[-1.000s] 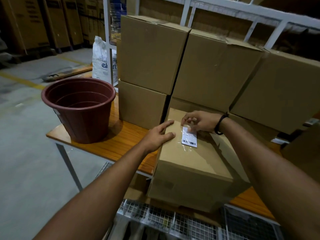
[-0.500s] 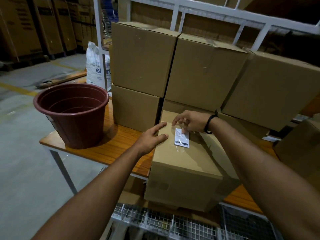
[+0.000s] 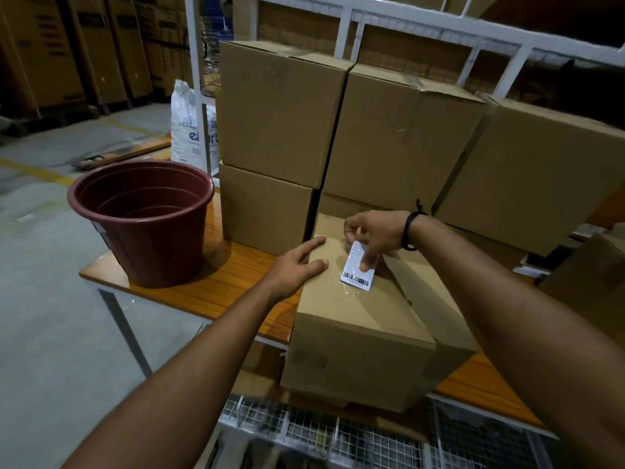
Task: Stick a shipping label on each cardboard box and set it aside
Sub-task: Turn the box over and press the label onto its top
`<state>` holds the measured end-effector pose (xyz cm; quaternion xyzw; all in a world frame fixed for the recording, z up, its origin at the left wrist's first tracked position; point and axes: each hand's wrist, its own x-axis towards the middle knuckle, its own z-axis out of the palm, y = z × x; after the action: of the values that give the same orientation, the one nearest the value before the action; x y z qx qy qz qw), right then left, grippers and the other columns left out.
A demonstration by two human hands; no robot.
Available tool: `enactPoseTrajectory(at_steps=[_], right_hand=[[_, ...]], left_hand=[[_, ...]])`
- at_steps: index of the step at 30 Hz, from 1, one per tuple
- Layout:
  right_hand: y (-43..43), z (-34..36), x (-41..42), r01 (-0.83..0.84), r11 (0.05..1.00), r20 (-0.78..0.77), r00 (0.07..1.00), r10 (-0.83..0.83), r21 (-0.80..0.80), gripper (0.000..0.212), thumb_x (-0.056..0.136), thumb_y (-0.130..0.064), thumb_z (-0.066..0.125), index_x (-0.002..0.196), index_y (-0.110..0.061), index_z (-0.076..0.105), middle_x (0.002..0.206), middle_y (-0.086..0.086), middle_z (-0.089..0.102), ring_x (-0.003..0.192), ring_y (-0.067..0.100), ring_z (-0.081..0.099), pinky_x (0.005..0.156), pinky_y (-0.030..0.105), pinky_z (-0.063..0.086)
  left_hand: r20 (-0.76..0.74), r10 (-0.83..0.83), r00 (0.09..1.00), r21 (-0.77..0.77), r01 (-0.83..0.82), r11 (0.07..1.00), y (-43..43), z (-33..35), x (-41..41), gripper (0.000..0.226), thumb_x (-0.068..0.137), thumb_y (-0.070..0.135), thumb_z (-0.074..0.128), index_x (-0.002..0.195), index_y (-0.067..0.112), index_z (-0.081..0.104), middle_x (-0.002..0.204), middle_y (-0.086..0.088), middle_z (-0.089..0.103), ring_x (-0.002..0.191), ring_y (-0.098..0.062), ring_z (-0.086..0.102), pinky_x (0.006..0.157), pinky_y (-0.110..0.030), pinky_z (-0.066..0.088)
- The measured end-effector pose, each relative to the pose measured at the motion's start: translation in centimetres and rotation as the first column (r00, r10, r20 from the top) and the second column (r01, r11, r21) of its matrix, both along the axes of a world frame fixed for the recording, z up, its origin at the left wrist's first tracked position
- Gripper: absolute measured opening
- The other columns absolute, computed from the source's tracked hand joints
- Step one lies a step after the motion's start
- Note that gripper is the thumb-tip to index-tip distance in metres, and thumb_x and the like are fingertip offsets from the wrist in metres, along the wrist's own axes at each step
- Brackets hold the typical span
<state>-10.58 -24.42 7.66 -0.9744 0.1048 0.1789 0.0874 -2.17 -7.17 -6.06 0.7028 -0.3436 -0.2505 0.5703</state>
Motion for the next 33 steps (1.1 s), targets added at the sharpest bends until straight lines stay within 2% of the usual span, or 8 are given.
enactPoseTrajectory(at_steps=[3,9,15,20,24,26,30,33], right_hand=[[0.1,1.3,-0.4,-0.013,0.995,0.005,1.000,0.013,0.102,0.041,0.066,-0.018,0.087,0.081,-0.020,0.049,0.103,0.010,0.067,0.092,0.023,0.062,0.070,0.035,0.049],[-0.4,4.1,-5.0,0.031,0.921,0.152,0.984,-0.098,0.389,0.025,0.075,-0.004,0.075,0.086,-0.015,0.055,0.099,0.006,0.063,0.096,0.022,0.064,0.081,0.042,0.057],[0.2,4.0,-9.1,0.126,0.747,0.412,0.769,-0.489,0.652,0.021,0.075,0.001,0.075,0.089,-0.010,0.063,0.088,0.005,0.067,0.075,0.010,0.066,0.059,0.021,0.054],[2.0,-1.3,-7.5,0.094,0.286,0.217,0.446,-0.868,0.954,0.027,0.075,0.008,0.072,0.075,-0.012,0.054,0.073,0.009,0.065,0.059,0.020,0.062,0.058,0.033,0.046],[5.8,-3.6,-5.8,0.015,-0.003,-0.009,0.430,-0.903,1.000,0.026,0.081,0.007,0.066,0.079,-0.012,0.049,0.081,0.014,0.067,0.063,0.020,0.067,0.056,0.034,0.055],[8.0,-4.2,-4.8,-0.011,-0.078,-0.063,0.483,-0.873,0.997,0.026,0.082,0.008,0.064,0.080,-0.011,0.047,0.084,0.016,0.067,0.067,0.022,0.068,0.056,0.034,0.057],[10.6,-4.8,-3.4,0.024,-0.049,-0.054,0.537,-0.842,0.999,0.019,0.083,0.002,0.067,0.087,-0.011,0.053,0.094,0.018,0.071,0.076,0.024,0.070,0.067,0.036,0.056],[11.9,-4.3,-1.9,0.045,0.113,0.070,0.545,-0.835,0.993,0.012,0.085,-0.004,0.068,0.094,-0.009,0.061,0.094,0.014,0.073,0.083,0.024,0.070,0.079,0.039,0.055]], left_hand=[[0.000,0.002,1.000,0.010,-0.002,1.000,0.0,0.2,-0.1,0.055,0.092,0.034,0.063,0.143,0.042,0.043,0.141,0.000,0.045,0.116,-0.016,0.053,0.091,-0.031,0.051],[-0.005,-0.012,1.000,-0.004,0.012,1.000,0.2,0.6,-0.2,0.055,0.092,0.033,0.063,0.143,0.039,0.043,0.141,0.000,0.045,0.117,-0.014,0.050,0.090,-0.029,0.050],[0.058,-0.016,0.998,0.042,0.014,0.999,0.4,1.7,-0.5,0.058,0.088,0.037,0.069,0.142,0.034,0.047,0.146,0.002,0.043,0.125,-0.017,0.046,0.096,-0.030,0.044],[0.272,0.295,0.916,-0.002,-0.306,0.952,0.2,4.0,-1.7,0.049,0.076,0.032,0.082,0.120,0.017,0.068,0.140,-0.003,0.051,0.130,-0.020,0.046,0.101,-0.029,0.037],[-0.250,0.154,0.956,-0.192,-0.205,0.960,0.5,5.6,-3.5,0.026,0.079,0.024,0.079,0.102,0.010,0.074,0.100,-0.008,0.072,0.097,-0.020,0.067,0.082,-0.039,0.058],[-0.247,0.140,0.959,-0.244,-0.202,0.948,1.4,6.3,-3.4,0.008,0.085,0.014,0.073,0.091,0.009,0.073,0.086,-0.010,0.073,0.077,-0.016,0.068,0.064,-0.031,0.057],[-0.140,0.179,0.974,-0.203,-0.206,0.957,5.1,7.3,-1.0,0.012,0.087,0.007,0.069,0.088,-0.005,0.068,0.078,-0.007,0.071,0.067,-0.013,0.069,0.056,-0.020,0.053],[-0.091,0.185,0.978,-0.103,-0.194,0.976,8.3,7.7,2.0,0.023,0.085,0.009,0.071,0.090,-0.013,0.066,0.088,-0.020,0.072,0.083,-0.033,0.071,0.071,-0.037,0.057]])
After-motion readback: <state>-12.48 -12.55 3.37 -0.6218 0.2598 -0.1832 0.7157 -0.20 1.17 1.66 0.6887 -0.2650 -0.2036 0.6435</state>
